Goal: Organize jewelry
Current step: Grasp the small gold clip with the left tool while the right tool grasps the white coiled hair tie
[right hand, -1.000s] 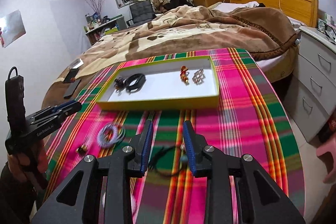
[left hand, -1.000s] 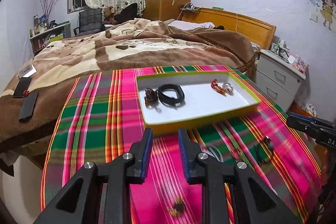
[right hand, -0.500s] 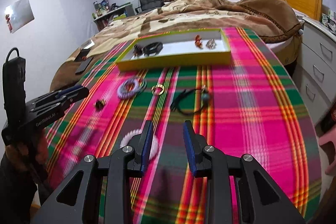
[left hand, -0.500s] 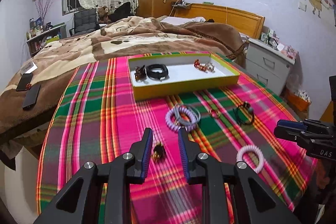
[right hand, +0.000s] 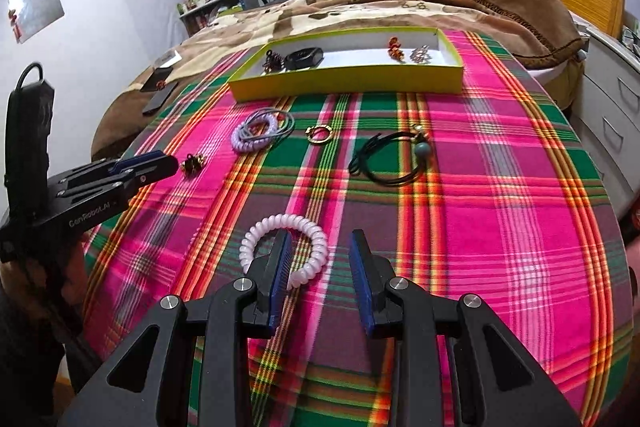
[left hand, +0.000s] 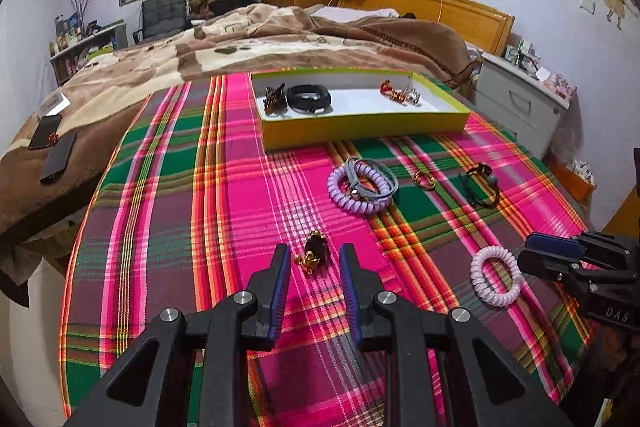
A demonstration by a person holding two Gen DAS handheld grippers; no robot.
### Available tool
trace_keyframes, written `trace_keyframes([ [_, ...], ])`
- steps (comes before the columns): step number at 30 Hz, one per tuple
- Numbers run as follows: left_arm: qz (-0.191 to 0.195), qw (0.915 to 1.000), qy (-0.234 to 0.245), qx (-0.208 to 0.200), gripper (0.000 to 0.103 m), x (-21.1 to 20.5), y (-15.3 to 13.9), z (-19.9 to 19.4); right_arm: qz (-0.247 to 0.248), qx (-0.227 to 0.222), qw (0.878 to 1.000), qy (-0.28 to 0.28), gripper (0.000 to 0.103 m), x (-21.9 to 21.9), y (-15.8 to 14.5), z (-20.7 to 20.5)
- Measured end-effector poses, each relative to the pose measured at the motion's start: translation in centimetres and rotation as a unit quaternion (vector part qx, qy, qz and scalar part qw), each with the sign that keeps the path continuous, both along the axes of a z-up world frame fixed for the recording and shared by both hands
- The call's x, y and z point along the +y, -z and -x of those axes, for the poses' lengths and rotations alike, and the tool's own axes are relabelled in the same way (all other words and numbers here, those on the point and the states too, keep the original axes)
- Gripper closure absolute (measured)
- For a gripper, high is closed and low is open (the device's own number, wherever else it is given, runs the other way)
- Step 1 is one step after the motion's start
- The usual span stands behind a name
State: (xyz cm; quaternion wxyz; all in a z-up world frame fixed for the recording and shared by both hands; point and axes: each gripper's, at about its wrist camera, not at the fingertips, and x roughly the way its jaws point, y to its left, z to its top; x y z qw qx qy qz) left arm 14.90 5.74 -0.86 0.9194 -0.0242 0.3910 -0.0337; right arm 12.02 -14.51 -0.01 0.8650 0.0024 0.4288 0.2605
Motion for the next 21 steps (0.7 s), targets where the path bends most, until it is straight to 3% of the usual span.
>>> trace_keyframes([
  [11,-0.011,0.9993,0.006,0.035,0.079,-0.2,1.0,-1.8,0.023,0.009,1.0,-0.01,0.074,1.3,0.9,-0.2],
  [15,-0.024,0.9981,0.013,0.055,0.079,-0.6,1.6,-2.8,0.037,0.005,0.999,-0.014,0.08,1.6,0.9,-0.1],
  [19,-0.036,0.9977,0.016,0.055,0.079,-1.1,1.7,-3.2,0.049,0.0,0.999,-0.015,0.092,1.9,1.0,0.0],
  [21,-0.044,0.9975,0.017,0.053,0.079,-1.4,1.7,-3.2,0.053,-0.004,0.998,-0.015,0.092,2.0,0.9,0.1],
])
